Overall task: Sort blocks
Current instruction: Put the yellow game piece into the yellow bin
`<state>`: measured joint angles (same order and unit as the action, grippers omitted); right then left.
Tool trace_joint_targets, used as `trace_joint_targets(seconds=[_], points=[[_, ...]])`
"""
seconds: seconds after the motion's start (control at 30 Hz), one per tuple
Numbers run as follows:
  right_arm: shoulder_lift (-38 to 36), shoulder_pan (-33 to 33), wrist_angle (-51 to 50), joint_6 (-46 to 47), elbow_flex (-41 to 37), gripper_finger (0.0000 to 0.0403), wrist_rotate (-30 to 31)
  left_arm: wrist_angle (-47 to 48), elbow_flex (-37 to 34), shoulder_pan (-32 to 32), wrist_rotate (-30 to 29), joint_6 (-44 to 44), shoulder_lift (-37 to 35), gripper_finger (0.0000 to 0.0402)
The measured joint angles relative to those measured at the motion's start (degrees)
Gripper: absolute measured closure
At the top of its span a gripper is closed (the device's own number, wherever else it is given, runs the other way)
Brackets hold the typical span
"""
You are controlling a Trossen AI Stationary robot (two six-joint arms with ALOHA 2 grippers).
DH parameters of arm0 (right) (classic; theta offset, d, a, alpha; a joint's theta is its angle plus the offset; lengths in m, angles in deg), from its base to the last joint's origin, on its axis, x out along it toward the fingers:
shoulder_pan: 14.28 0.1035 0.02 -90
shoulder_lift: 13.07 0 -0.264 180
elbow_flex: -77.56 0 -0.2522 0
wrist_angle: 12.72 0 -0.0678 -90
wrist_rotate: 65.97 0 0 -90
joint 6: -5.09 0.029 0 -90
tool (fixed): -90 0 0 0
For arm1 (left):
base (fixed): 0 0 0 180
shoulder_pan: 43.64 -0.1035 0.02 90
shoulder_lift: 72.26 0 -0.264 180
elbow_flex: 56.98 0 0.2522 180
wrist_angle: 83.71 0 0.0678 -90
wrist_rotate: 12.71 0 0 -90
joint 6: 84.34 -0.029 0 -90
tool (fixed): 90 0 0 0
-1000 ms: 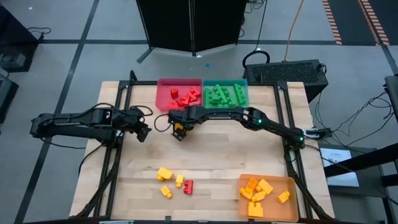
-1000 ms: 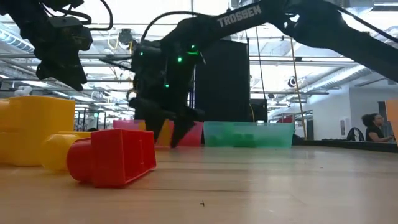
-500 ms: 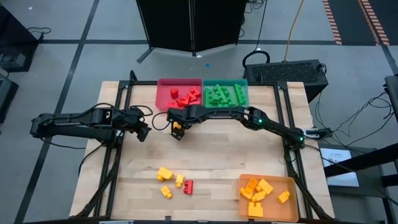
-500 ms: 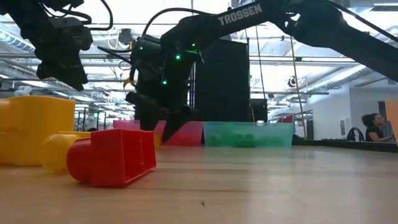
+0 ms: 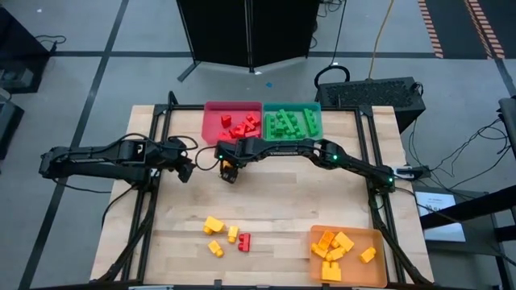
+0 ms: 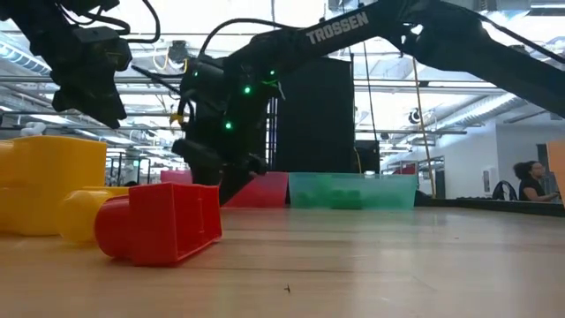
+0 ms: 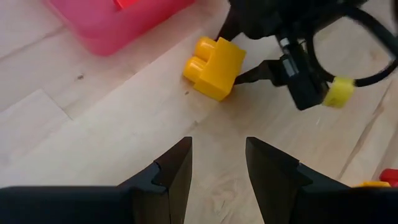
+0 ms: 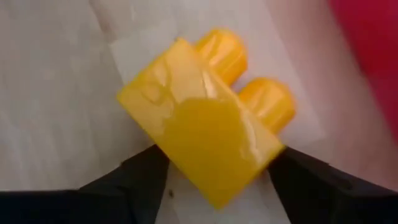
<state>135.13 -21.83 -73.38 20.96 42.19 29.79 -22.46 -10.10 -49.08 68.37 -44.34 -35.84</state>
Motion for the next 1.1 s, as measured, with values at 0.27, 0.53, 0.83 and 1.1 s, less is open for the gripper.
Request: trace_joint_targets(seconds=[0.27, 0.53, 0.83, 1.1], points=[[0.14, 0.38, -2.59, 1.46, 0.07, 0.0323, -0.23, -0.25, 0.0, 0.01, -0.38, 0.77, 0.0, 0.0249], [-1.8, 2.02, -10.34, 1.1, -0.11, 0.039, -0.92, -0.26, 0.0, -0.01, -0.45, 1.72, -0.01, 0.0249], [-12.54, 4.68, -17.03, -7.05, 0.07, 0.0402, 1.78, -0.17, 0.0, 0.01, -0.16, 3.14, -0.02, 0.0249], [-23.53, 8.19, -32.08, -6.8, 0.02, 0.0402, 1.46, -0.1, 0.0, -0.01, -0.21, 3.21, -0.01, 0.0249]])
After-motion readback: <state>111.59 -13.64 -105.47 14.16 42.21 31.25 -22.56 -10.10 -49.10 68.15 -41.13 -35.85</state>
